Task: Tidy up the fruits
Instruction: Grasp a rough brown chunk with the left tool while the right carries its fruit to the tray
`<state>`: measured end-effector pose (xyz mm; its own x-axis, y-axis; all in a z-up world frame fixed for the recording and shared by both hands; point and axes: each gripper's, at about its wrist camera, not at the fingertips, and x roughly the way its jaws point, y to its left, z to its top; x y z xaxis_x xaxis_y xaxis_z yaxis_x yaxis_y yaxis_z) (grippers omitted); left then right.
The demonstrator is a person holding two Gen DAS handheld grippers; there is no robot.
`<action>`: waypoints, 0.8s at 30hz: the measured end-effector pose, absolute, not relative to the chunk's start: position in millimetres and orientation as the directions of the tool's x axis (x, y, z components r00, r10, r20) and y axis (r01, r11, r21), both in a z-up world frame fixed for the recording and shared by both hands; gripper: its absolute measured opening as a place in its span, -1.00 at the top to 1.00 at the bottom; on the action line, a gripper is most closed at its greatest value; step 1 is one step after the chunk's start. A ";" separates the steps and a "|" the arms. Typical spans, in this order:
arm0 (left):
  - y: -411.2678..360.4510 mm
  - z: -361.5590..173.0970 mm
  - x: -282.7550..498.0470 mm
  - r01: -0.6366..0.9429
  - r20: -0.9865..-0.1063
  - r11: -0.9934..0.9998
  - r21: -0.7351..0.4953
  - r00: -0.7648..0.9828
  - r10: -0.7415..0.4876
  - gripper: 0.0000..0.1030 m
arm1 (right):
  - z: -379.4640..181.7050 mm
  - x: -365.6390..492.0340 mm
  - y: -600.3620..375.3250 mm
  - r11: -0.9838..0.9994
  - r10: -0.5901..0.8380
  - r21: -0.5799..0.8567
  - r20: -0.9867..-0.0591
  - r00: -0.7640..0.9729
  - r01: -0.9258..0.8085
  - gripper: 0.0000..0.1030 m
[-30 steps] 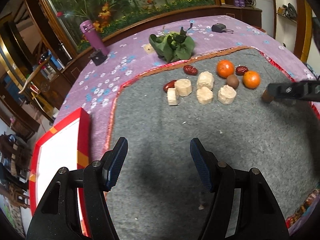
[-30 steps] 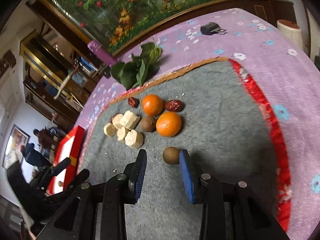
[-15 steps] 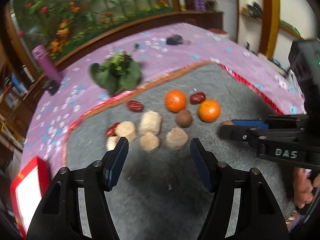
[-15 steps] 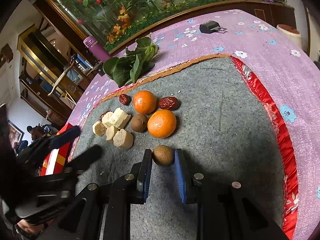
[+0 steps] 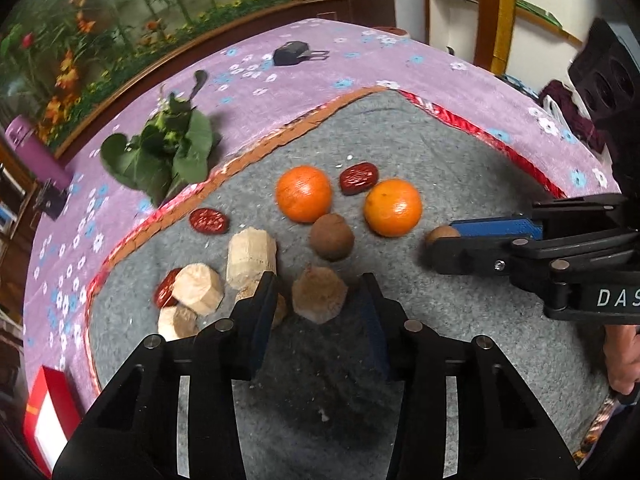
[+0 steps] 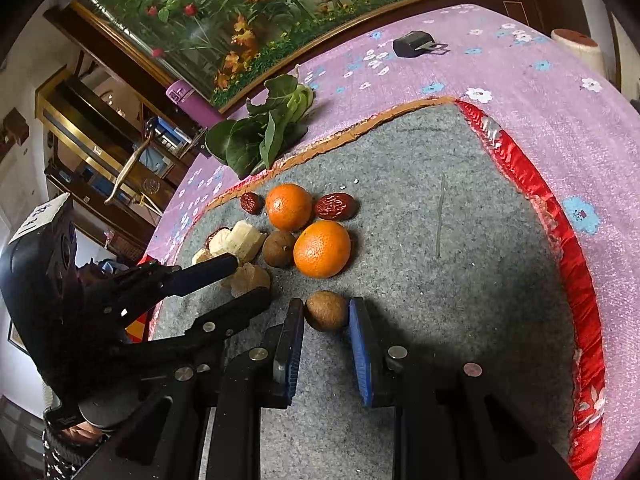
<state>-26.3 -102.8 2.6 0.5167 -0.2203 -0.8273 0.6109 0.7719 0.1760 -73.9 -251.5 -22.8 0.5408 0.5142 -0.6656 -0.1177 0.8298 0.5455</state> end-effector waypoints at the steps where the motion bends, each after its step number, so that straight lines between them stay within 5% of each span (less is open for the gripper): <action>1: -103.7 2.0 -26.7 0.616 -0.828 0.769 0.172 0.513 -0.226 0.35 | -22.4 -74.3 -251.1 0.832 0.512 0.542 -0.667 0.542 -0.119 0.56; 6: -103.7 -0.1 -29.3 0.602 -0.819 0.778 0.182 0.530 -0.219 0.47 | -19.9 -75.5 -244.7 0.854 0.488 0.502 -0.678 0.551 -0.138 0.56; 24: -16.3 27.7 -87.8 0.397 -0.743 0.917 0.029 0.623 -0.246 0.47 | -13.4 -77.3 -225.8 0.850 0.515 0.474 -0.653 0.555 -0.231 0.56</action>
